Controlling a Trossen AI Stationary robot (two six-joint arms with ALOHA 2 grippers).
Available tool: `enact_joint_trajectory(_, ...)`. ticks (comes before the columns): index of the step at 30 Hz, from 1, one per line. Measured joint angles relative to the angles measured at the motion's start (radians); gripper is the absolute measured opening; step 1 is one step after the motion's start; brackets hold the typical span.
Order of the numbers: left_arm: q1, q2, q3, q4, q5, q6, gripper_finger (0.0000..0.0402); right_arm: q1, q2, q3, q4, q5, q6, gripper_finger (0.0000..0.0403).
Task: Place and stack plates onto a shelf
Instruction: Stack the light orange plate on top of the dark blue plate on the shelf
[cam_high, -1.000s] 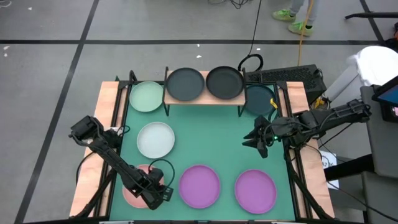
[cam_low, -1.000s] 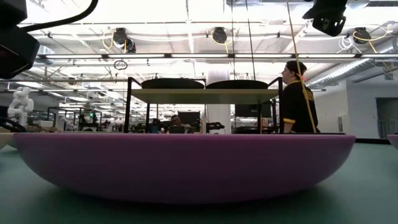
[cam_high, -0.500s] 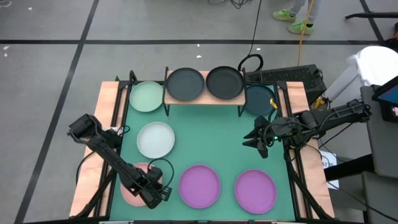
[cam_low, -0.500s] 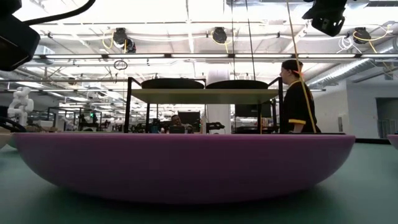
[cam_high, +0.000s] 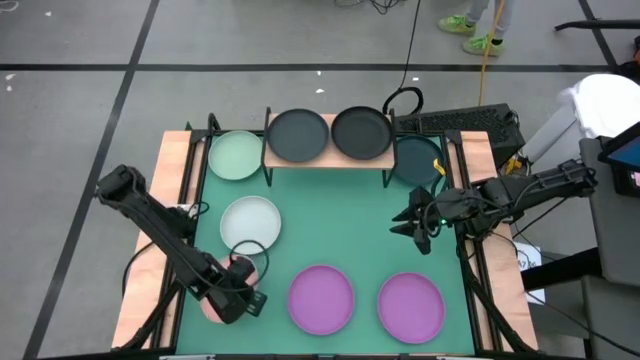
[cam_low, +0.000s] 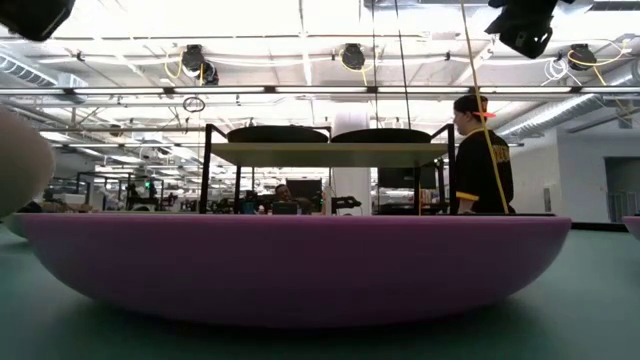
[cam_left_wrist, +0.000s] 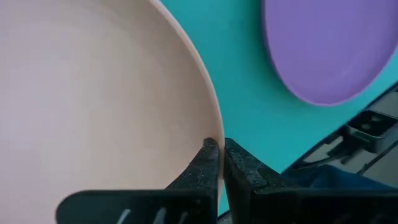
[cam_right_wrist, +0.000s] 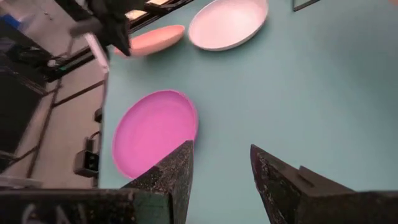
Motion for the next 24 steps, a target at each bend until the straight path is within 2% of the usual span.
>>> enact_joint_trajectory(4, 0.027, -0.074, 0.000, -0.029, -0.052, 0.082, 0.0008, 0.000, -0.001, -0.014, -0.006, 0.029, -0.001, 0.0144)
enact_joint_trajectory(10, 0.094, -0.170, 0.033, -0.039, -0.087, 0.347, 0.0008, 0.000, -0.001, -0.059, 0.018, 0.024, 0.084, 0.0144)
enact_joint_trajectory(13, 0.124, -0.205, 0.074, -0.040, -0.052, 0.443, 0.0008, 0.000, 0.000, -0.082, 0.044, -0.002, 0.127, 0.0144)
enact_joint_trajectory(17, 0.152, -0.240, 0.119, -0.036, 0.057, 0.554, 0.0008, 0.000, 0.000, -0.099, 0.059, -0.001, 0.185, 0.0144)
enact_joint_trajectory(24, 0.249, -0.294, 0.215, -0.085, 0.065, 0.826, 0.0008, -0.001, 0.000, -0.106, 0.149, 0.055, 0.299, 0.0144)
